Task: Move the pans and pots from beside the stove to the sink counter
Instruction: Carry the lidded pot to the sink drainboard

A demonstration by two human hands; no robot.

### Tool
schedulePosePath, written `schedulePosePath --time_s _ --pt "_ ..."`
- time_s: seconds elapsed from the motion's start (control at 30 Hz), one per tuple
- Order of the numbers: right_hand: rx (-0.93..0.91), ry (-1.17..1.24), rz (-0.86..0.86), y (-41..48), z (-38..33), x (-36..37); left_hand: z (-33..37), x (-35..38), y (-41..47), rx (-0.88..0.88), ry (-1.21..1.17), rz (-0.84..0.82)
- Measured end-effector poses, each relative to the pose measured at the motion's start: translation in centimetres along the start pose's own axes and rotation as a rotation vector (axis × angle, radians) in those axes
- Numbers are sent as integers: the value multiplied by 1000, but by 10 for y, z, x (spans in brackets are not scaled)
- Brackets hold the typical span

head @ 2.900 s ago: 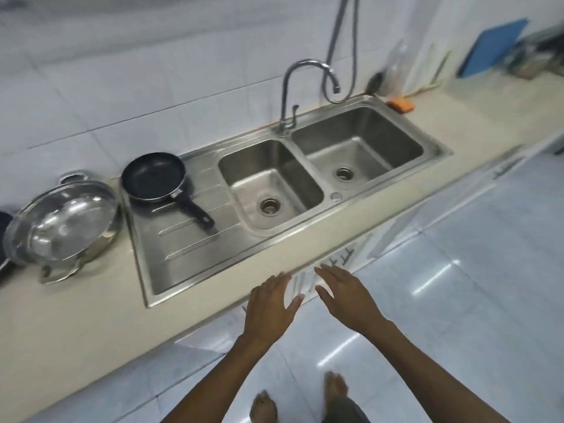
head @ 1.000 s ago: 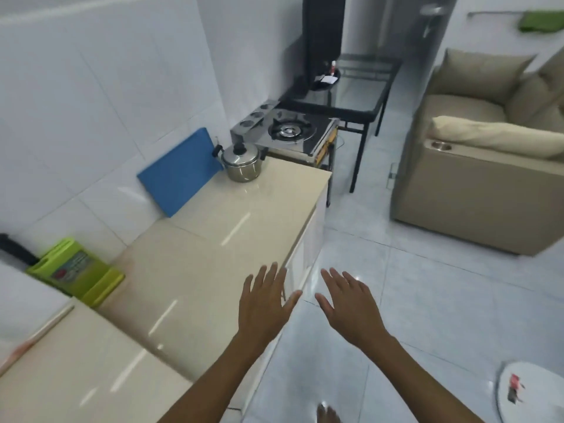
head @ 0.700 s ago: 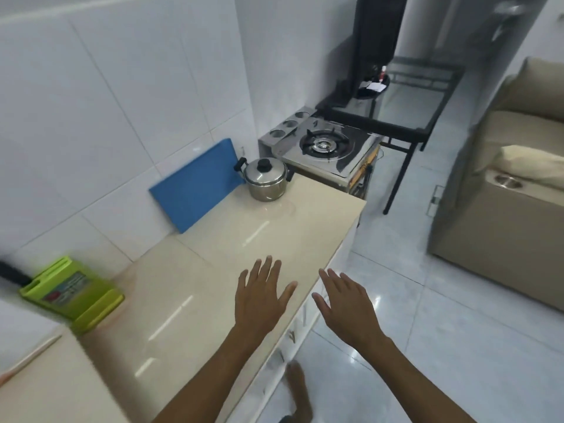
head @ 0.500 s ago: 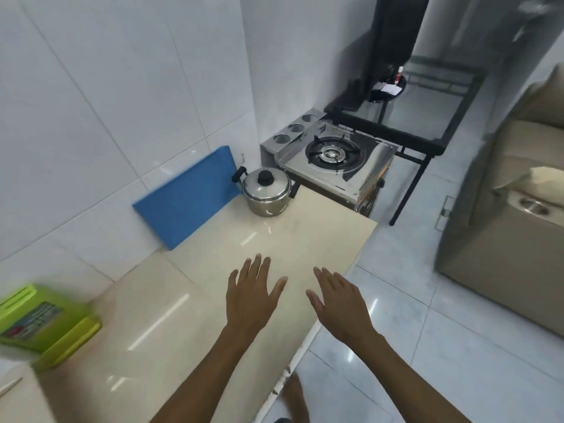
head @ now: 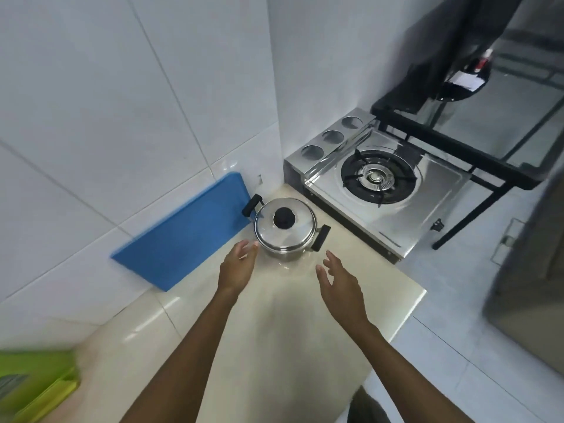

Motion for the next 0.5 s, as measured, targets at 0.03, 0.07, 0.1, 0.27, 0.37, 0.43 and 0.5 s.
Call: schedulePosePath --time_s 0.03,0.07,0.1,0.27,0.37,0.43,0.5 --pt "40 36 -5 20 4 -3 5 -2 20 -27 -12 17" --pt "79 64 -10 35 7 -4 8 -5 34 -55 -12 29" --pt "121 88 -25 52 12 -5 12 -7 51 -83 -14 45" --pt "226 83 -104 115 26 -6 21 -15 119 -252 29 108" --pt "241 100 -135 135 29 -8 29 -16 148 -261 55 152" --pt "259 144 -154 142 30 -9 32 -17 162 -248 39 173" --pt "261 173 -179 146 34 -8 32 -17 175 -228 39 180"
Point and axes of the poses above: each hand's wrist, its own y-axis towards the middle knuckle, its own x-axis out of the palm, z = x × y, the point moved 4 cm from there along y, towards the middle knuckle, and after that the axes turned 12 degrees about -z, right-handed, at the moved point
